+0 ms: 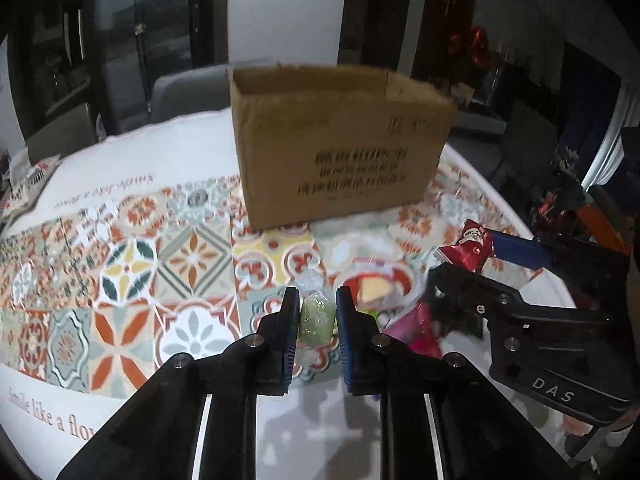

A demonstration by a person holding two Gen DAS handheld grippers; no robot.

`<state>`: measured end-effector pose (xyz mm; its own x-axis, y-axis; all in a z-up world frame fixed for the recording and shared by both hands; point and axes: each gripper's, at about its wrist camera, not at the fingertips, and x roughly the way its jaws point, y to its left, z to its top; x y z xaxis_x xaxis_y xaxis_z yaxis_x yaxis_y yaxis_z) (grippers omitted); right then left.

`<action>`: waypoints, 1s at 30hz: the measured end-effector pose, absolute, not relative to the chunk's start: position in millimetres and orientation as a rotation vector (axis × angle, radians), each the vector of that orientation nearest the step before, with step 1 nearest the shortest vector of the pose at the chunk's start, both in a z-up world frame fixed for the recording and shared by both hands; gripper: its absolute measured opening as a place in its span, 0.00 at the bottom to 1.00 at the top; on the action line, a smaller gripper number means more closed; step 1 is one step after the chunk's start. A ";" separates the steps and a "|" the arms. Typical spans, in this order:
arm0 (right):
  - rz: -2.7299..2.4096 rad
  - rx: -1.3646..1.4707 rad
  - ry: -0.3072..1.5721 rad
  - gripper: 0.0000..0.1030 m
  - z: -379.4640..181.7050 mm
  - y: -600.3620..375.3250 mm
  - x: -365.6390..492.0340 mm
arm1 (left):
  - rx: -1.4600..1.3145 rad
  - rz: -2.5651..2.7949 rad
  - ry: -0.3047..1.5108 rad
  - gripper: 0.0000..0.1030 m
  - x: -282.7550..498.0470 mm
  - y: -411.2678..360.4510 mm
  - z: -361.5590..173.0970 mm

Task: Organize snacks
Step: 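Grasp the green wrapped candy with the left tool while the right tool carries the red pack to the box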

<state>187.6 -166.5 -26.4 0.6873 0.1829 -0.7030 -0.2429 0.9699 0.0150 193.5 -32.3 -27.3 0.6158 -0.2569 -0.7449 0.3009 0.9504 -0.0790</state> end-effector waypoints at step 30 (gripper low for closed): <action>0.224 -0.144 0.591 0.50 87.7 -184.9 253.8 | 0.111 -0.331 0.691 0.19 289.4 -57.8 88.1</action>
